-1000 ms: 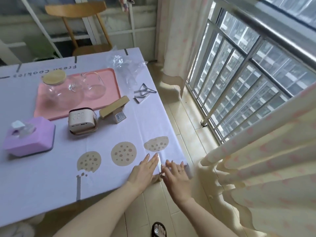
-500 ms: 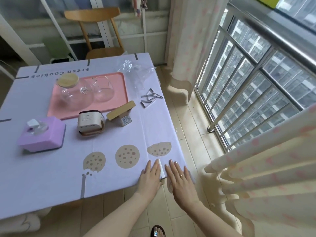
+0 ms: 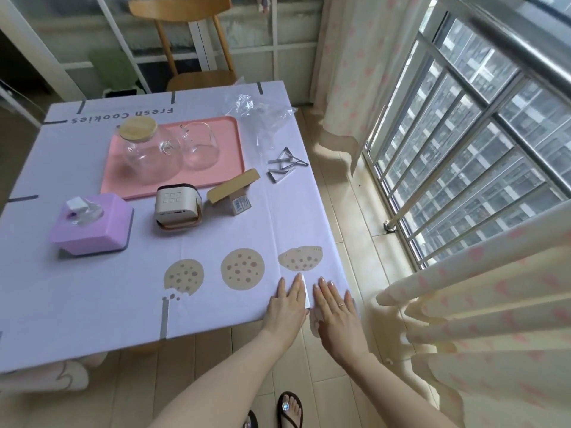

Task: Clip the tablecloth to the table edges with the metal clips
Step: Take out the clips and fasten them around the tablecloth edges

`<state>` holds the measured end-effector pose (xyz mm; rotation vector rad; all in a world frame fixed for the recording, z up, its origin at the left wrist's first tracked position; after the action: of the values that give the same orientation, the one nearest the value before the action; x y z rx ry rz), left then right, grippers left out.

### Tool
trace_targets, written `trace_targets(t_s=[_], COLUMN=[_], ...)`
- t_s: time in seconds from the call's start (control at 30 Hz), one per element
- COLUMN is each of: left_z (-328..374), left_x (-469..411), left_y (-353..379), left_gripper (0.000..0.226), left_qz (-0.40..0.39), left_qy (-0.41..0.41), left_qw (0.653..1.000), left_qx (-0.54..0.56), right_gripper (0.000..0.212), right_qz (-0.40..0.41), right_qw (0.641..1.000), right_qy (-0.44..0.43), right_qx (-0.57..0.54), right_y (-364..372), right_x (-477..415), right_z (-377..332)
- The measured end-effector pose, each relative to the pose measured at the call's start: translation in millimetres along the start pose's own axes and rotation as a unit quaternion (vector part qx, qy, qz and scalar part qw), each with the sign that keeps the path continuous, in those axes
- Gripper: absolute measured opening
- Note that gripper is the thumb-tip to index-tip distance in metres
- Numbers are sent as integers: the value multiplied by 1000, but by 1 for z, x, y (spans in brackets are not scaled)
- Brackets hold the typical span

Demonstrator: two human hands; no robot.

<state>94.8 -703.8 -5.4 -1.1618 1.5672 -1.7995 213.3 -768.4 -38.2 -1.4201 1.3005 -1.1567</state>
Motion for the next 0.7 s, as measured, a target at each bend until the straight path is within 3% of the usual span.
trace_targets(t_s=[0.1,0.2,0.27,0.37,0.43,0.53,0.63,0.7], left_z=[1,4,0,-19,-37,-73,-110,-138], left_x=[2,5,11,24,38,67,93,106], left_y=[-8,-24,-29,-10,1,22,35,43], left_gripper=[76,76,83,63,60,68,82,88], left_qz=[19,33,-7,-48,-31,37,39,52], left_qy=[5,8,13,-9,-29,-62,-108,-146], left_qw=[1000,999,999,992,993,994,992,988], left_qx=[-24,-17,30,112,112,77,52,29], right_gripper=[83,72,68,68,74,83,92,83], right_qz=[-1,1,-12,-8,-5,-18,-33,-39], right_qw=[1000,1000,1000,1000,999,998,998,997], right_qy=[5,-3,5,-9,-35,-63,-54,-59], right_qx=[-16,-8,5,23,31,22,11,14], right_y=[2,1,-1,-5,-2,2,7,8], right_x=[0,0,0,0,0,0,-3,-7], right_z=[-1,1,1,-7,-16,-41,-56,-64])
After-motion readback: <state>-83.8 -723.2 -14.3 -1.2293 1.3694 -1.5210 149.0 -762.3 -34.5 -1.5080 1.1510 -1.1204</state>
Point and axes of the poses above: each hand's wrist, its own x-axis away from the middle knuckle, its own y-axis out of the palm, z = x × y, the point moved 2 cm from there along -x, towards the middle knuckle, and after that the axes turned 2 degrees about -y, right-handed, at the moved point
